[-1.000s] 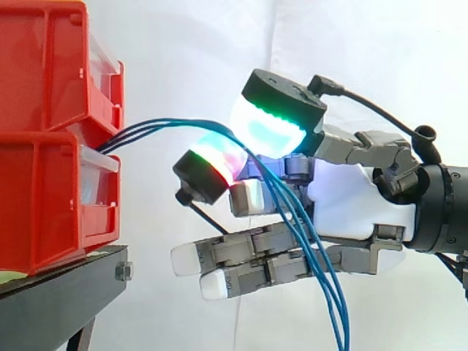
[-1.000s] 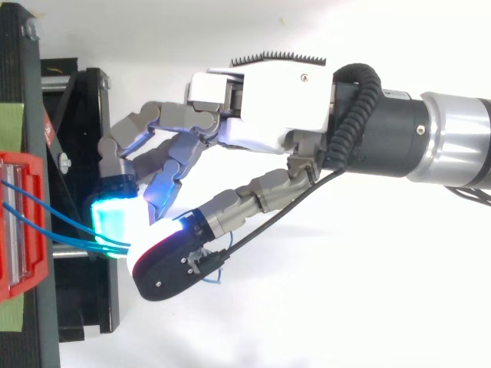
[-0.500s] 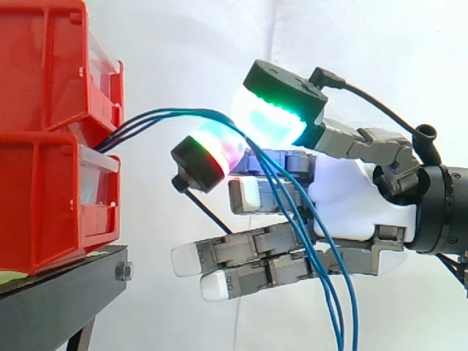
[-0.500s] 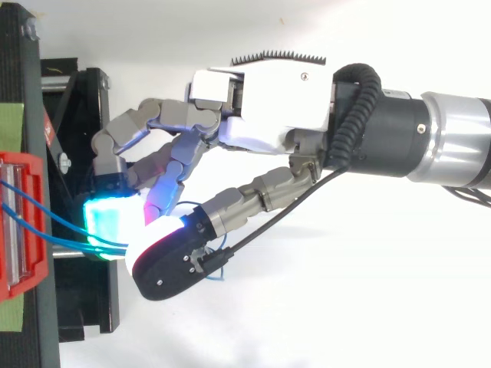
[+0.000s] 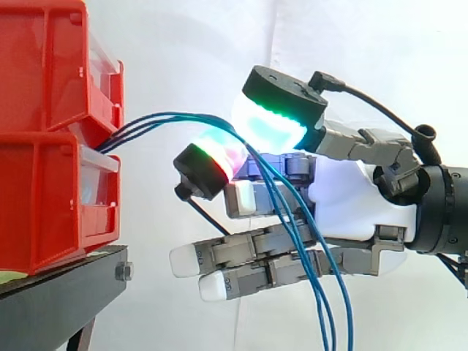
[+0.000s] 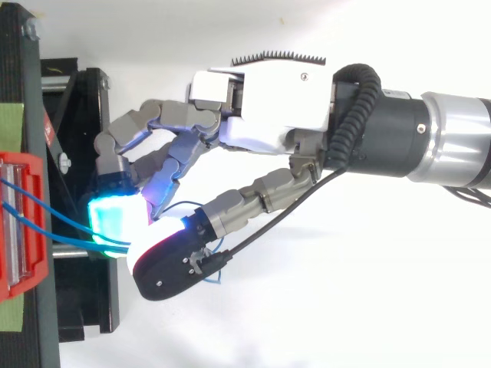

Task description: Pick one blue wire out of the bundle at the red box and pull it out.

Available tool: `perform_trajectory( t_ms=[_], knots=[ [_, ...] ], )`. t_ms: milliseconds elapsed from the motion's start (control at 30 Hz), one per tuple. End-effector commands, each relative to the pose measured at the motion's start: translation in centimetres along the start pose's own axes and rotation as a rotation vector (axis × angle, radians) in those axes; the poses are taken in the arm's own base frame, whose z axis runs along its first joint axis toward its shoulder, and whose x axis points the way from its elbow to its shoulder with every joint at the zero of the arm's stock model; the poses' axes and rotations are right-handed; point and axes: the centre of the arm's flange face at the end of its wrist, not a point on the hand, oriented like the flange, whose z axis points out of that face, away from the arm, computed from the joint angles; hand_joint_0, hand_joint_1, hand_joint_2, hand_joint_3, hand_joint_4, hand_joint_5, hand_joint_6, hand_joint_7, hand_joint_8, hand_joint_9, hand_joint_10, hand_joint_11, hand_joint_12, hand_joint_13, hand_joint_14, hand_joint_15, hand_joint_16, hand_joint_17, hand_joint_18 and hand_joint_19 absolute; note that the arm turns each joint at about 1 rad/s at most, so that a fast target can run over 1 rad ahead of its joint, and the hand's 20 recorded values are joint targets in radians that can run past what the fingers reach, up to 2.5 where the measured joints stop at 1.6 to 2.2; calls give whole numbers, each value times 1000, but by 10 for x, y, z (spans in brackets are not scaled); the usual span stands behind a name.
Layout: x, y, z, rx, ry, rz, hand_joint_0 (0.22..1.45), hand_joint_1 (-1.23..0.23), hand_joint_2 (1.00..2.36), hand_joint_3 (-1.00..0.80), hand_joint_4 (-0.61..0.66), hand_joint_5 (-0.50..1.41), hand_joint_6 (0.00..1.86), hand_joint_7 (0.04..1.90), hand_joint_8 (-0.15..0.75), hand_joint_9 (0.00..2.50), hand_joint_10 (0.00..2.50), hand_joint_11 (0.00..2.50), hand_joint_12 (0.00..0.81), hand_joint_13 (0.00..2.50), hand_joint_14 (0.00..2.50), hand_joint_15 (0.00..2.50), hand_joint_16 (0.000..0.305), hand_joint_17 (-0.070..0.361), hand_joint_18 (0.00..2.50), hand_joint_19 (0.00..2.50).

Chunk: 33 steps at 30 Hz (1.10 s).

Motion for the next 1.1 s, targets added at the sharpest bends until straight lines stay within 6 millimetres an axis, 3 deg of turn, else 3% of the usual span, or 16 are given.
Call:
perform_trajectory(
  t_ms=[0,67,167,267,300,367,400,433,633,867,1067],
  knots=[
    [0,-1,0,2,0,-2,670,-904,1009,-7,125,-165,842,1156,236,1000,17,532,410,564,13,295,63,141,472,313],
    [0,-1,0,2,0,-2,610,-896,1204,-48,148,-151,814,1140,249,1012,17,510,421,573,11,297,65,147,487,314],
    [0,0,0,0,0,-2,562,-899,1392,-104,181,-137,788,1139,258,1033,17,489,428,581,10,289,67,151,499,308],
    [0,0,0,2,0,-2,555,-911,1473,-140,217,-132,781,1069,257,1038,16,488,426,579,10,294,67,151,494,308],
    [0,-1,0,2,0,-2,559,-908,1462,-136,220,-129,775,1068,255,1037,16,485,424,578,11,297,67,151,490,308],
    [0,-1,0,2,0,-2,675,-910,1147,-56,197,-114,730,1100,238,1021,17,567,401,555,11,303,61,138,440,325],
    [0,-1,0,2,0,-2,685,-911,1117,-53,200,-113,729,1086,239,1017,19,574,397,551,12,311,61,137,437,326],
    [0,-1,-1,3,0,-2,722,-907,1000,-27,192,-116,730,1065,237,1009,21,601,391,546,12,310,59,132,430,325],
    [0,-1,0,2,0,-3,693,-920,1015,-76,247,-136,764,910,219,965,22,670,374,521,14,322,54,122,400,331],
    [0,-1,0,2,1,-3,621,-913,1012,-300,186,-159,816,952,216,962,21,685,368,508,15,332,53,119,377,360],
    [0,-1,0,2,1,-3,589,-849,1009,-363,177,-139,819,1016,225,1025,24,692,369,519,14,347,54,121,365,381]
  ],
)
